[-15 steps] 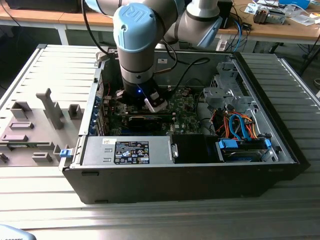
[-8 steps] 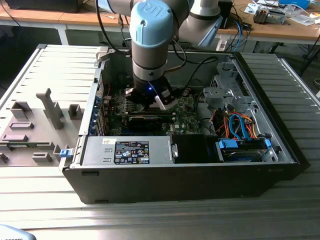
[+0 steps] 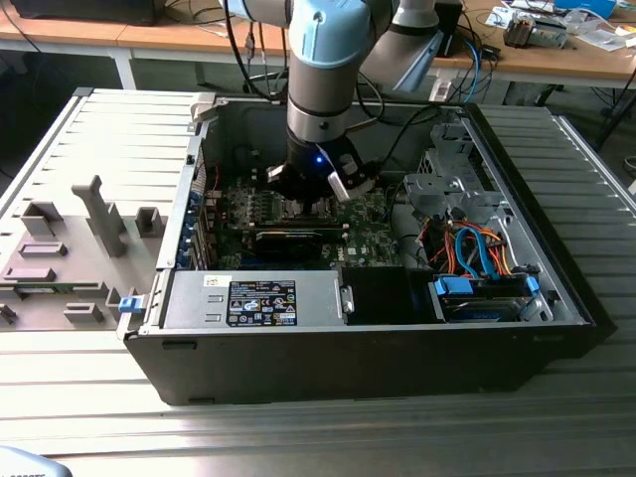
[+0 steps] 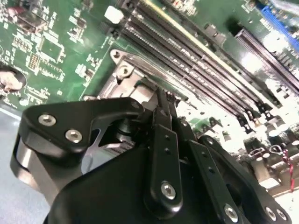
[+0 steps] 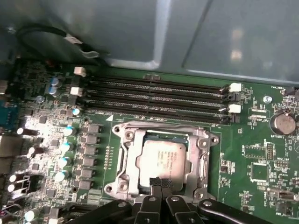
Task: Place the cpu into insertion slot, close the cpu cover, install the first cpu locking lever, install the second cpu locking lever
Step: 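Install the second cpu locking lever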
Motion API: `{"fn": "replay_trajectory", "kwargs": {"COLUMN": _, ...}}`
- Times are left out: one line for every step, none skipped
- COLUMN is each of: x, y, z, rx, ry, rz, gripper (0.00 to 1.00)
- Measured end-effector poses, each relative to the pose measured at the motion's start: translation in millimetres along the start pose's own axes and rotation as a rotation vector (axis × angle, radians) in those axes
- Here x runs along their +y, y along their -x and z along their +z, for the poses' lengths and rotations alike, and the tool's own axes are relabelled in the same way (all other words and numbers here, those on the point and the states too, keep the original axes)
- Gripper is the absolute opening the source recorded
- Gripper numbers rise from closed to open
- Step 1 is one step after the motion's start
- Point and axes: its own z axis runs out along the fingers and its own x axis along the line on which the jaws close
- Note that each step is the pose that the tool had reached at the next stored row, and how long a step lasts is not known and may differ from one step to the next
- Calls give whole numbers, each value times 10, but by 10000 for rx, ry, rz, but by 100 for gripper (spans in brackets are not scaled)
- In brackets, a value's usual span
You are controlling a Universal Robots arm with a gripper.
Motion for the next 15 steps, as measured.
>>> {"fn": "replay_trajectory", "kwargs": {"x": 56, "y": 10, "z": 7, "rx": 22, "ry": -157, "rz": 5, "gripper": 11}}
{"fn": "replay_trajectory", "kwargs": {"x": 121, "y": 19, "z": 16, "rx": 44, "ry": -331, "rz": 8, "gripper": 11}}
{"fn": "replay_trajectory", "kwargs": {"x": 151, "y": 23, "z": 20, "rx": 61, "ry": -478, "rz": 11, "gripper": 11}}
{"fn": "replay_trajectory", "kwargs": {"x": 176, "y": 27, "z": 24, "rx": 76, "ry": -611, "rz": 14, "gripper": 11}}
{"fn": "replay_trajectory", "kwargs": {"x": 213, "y": 33, "z": 29, "rx": 98, "ry": -800, "rz": 19, "gripper": 11}}
{"fn": "replay_trajectory", "kwargs": {"x": 238, "y": 37, "z": 33, "rx": 113, "ry": -935, "rz": 23, "gripper": 11}}
{"fn": "replay_trajectory", "kwargs": {"x": 273, "y": 43, "z": 37, "rx": 136, "ry": -1125, "rz": 26, "gripper": 11}}
{"fn": "replay_trajectory", "kwargs": {"x": 299, "y": 48, "z": 41, "rx": 148, "ry": -1236, "rz": 27, "gripper": 11}}
{"fn": "replay_trajectory", "kwargs": {"x": 341, "y": 54, "z": 45, "rx": 165, "ry": -1381, "rz": 31, "gripper": 11}}
{"fn": "replay_trajectory", "kwargs": {"x": 371, "y": 58, "z": 46, "rx": 178, "ry": -1486, "rz": 35, "gripper": 11}}
{"fn": "replay_trajectory", "kwargs": {"x": 392, "y": 61, "z": 36, "rx": 187, "ry": -1577, "rz": 37, "gripper": 11}}
{"fn": "replay_trajectory", "kwargs": {"x": 399, "y": 61, "z": 16, "rx": 194, "ry": -1624, "rz": 37, "gripper": 11}}
{"fn": "replay_trajectory", "kwargs": {"x": 409, "y": 62, "z": -44, "rx": 199, "ry": -1670, "rz": 36, "gripper": 11}}
{"fn": "replay_trajectory", "kwargs": {"x": 415, "y": 61, "z": -79, "rx": 200, "ry": -1688, "rz": 37, "gripper": 11}}
{"fn": "replay_trajectory", "kwargs": {"x": 423, "y": 61, "z": -126, "rx": 203, "ry": -1703, "rz": 38, "gripper": 11}}
